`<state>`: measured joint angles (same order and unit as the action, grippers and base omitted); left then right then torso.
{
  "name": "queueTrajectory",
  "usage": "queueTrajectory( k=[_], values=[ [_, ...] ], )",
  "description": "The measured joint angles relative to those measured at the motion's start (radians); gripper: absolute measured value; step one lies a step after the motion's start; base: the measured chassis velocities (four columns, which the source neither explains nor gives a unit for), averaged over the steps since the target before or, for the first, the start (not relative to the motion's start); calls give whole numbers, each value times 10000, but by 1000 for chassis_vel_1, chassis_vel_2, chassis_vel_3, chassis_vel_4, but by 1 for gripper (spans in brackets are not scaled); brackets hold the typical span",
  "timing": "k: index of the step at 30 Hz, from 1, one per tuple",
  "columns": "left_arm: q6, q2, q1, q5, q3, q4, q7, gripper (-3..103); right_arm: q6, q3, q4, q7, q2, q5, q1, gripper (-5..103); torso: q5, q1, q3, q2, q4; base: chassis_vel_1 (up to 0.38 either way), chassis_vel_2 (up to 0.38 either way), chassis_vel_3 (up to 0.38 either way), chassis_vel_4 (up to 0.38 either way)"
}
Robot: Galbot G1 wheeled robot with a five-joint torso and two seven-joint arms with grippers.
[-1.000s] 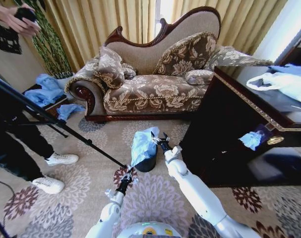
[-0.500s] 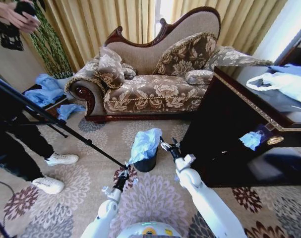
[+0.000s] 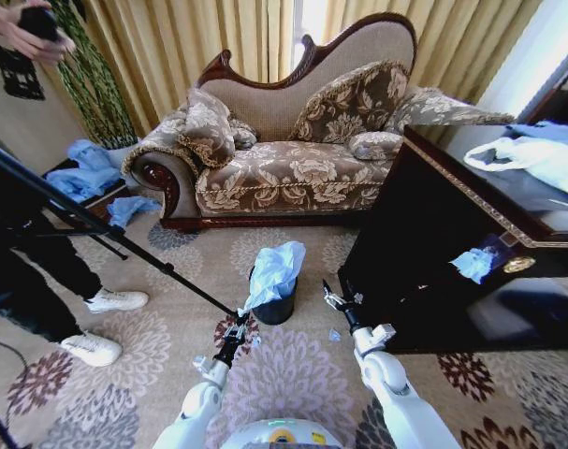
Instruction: Place a garbage bag over the trash bin.
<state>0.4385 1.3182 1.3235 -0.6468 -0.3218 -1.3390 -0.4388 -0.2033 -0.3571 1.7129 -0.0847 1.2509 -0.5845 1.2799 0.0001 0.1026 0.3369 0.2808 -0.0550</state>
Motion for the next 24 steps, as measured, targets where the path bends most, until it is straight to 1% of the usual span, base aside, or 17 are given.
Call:
queueTrajectory(
  k=[1, 2, 3, 4, 5, 7, 8, 9, 11, 12, 14, 16, 17, 20, 21, 23, 24],
  values=[
    [0, 0, 0, 0, 0, 0, 0, 41, 0, 0, 0, 0, 0, 0, 0, 100, 0, 0, 0, 0, 0, 0, 0, 0, 0],
    [104, -20, 72, 203, -22, -53, -73, 46, -16, -28, 11, -7, 21, 5, 37, 100, 0, 0, 0, 0, 0, 0, 0, 0, 0],
    [248, -52, 193, 619, -78, -182, -188, 46, -38, -65, 30, -16, 39, 9, 78, 100, 0, 0, 0, 0, 0, 0, 0, 0, 0],
    [394, -95, 356, 1187, -165, -395, -279, 52, -66, -113, 48, -34, 48, 11, 119, 100, -1, 0, 0, 0, 0, 0, 0, 0, 0],
    [394, -95, 356, 1187, -165, -395, -279, 52, -66, -113, 48, -34, 48, 11, 119, 100, -1, 0, 0, 0, 0, 0, 0, 0, 0],
    [524, -214, 828, 2875, -587, -1172, -376, 62, -111, -208, 81, -83, 46, 12, 165, 100, -2, 0, 0, 0, 0, 0, 0, 0, 0],
    [524, -214, 828, 2875, -587, -1172, -376, 62, -111, -208, 81, -83, 46, 12, 165, 100, -2, 0, 0, 0, 0, 0, 0, 0, 0],
    [464, -259, 1075, 3713, -937, -1680, -503, 74, -137, -259, 93, -119, 43, 12, 168, 100, 0, 0, 0, 0, 1, 0, 0, 0, 0],
    [428, -275, 1153, 3938, -1050, -1856, -533, 74, -145, -281, 101, -138, 43, 12, 169, 100, 0, 0, 0, 0, 2, 0, 0, 0, 0],
    [141, -351, 1354, 4434, -1375, -2436, -534, 79, -169, -329, 118, -181, 48, 7, 180, 100, -2, 0, 0, 0, 2, 0, 0, 0, 0],
    [-639, -466, 1397, 4533, -1672, -3242, -328, 89, -189, -364, 146, -231, 76, 6, 221, 100, -1, 0, 1, 0, 5, 0, 0, 0, 0],
    [-1933, -569, 890, 4299, -1719, -4023, 450, 98, -238, -414, 166, -317, 151, 7, 291, 100, 0, 0, 0, 0, 2, 0, 0, 0, 0],
    [-1933, -569, 890, 4299, -1719, -4023, 450, 98, -238, -414, 166, -317, 151, 7, 291, 100, 0, 0, 0, 0, 2, 0, 0, 0, 0],
    [-3171, -653, -188, 3791, -1310, -4188, 1430, 100, -310, -426, 166, -428, 225, 60, 405, 100, -1, 1, 1, -3, -5, 0, 0, 0, 0],
    [-3171, -653, -188, 3791, -1310, -4188, 1430, 100, -310, -426, 166, -428, 225, 60, 405, 100, -1, 1, 1, -3, -5, 0, 0, 0, 0],
    [-4117, -653, -1046, 3559, -899, -4101, 2156, 100, -350, -320, 168, -493, 224, 106, 439, 100, -2, 1, 1, -3, -3, 0, 0, 0, 0],
    [-4117, -653, -1046, 3559, -899, -4101, 2156, 100, -350, -320, 168, -493, 224, 106, 439, 100, -2, 1, 1, -3, -3, 0, 0, 0, 0]
  ],
)
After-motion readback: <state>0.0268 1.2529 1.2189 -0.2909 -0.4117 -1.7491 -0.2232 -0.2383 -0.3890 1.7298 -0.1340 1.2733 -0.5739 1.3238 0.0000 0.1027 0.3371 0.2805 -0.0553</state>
